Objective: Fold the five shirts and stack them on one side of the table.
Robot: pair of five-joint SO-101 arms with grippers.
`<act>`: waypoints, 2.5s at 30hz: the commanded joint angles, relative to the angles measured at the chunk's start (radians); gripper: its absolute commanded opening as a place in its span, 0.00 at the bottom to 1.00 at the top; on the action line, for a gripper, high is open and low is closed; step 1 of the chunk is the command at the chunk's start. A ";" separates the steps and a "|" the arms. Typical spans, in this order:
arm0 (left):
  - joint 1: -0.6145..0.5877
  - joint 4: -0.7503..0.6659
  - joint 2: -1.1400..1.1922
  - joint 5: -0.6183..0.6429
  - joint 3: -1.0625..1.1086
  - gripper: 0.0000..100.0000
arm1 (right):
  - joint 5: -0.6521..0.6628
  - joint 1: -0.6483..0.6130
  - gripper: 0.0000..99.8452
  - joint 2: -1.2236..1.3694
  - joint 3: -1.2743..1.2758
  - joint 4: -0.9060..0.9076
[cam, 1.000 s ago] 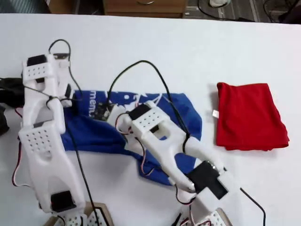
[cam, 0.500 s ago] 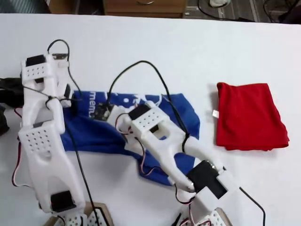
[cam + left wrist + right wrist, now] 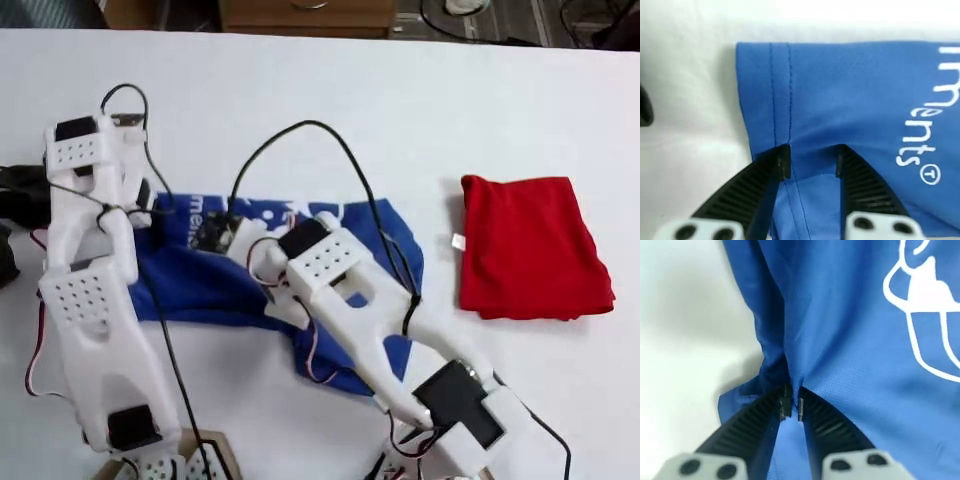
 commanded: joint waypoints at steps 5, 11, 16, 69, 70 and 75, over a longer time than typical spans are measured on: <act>0.003 0.015 -0.008 0.003 -0.044 0.18 | -0.008 -0.064 0.02 -0.064 0.035 0.008; 0.002 0.017 -0.008 0.003 -0.042 0.18 | -0.008 -0.088 0.02 -0.056 0.064 -0.039; 0.002 0.017 -0.008 0.003 -0.038 0.18 | -0.006 -0.085 0.04 -0.056 0.135 -0.074; 0.046 0.051 0.025 -0.026 -0.018 0.18 | 0.003 0.621 0.02 0.171 -0.121 -0.343; 0.046 0.080 0.021 -0.026 -0.045 0.18 | 0.003 0.621 0.02 0.151 -0.121 -0.337; 0.048 0.104 -0.078 -0.026 -0.010 0.18 | 0.003 0.610 0.02 -0.004 -0.120 -0.231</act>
